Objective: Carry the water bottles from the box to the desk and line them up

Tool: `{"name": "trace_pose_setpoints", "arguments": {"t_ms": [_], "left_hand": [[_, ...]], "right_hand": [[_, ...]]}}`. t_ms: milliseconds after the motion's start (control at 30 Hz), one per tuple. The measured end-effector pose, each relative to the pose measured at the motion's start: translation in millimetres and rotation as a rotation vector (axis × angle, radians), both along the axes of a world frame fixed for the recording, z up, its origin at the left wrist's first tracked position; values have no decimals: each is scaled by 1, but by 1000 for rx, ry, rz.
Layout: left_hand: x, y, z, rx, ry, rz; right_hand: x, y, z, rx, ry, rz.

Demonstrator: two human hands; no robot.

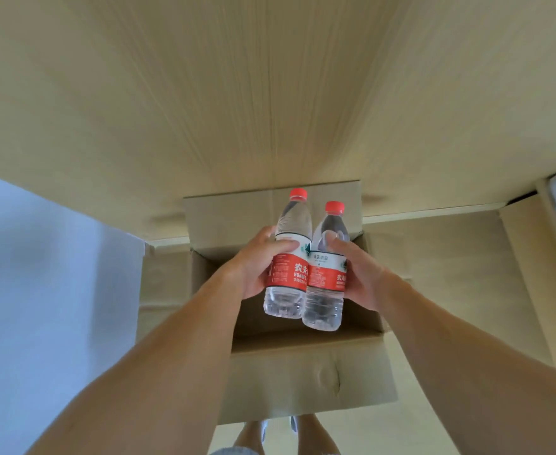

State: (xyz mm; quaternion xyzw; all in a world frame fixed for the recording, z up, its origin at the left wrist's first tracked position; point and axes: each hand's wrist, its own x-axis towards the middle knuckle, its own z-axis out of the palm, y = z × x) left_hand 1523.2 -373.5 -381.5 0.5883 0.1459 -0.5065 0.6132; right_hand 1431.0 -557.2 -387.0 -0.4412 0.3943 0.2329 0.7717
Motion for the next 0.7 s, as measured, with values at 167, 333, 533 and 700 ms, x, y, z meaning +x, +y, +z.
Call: {"name": "trace_pose_setpoints", "arguments": {"t_ms": [167,333,533,700], "left_hand": [[-17,-9,50,-39,77,25],[-29,-15,97,-58,155,11],[-35,-23,141,-93,23,-77],[-34,-38,169,-83,18,-139]], "right_hand": [[0,-1,60,-3,16,-87],[-6,-4,114,14,36,-134],[-28,-9,164,75,24,-265],[-48,-13,191,-19,-35,-279]]}}
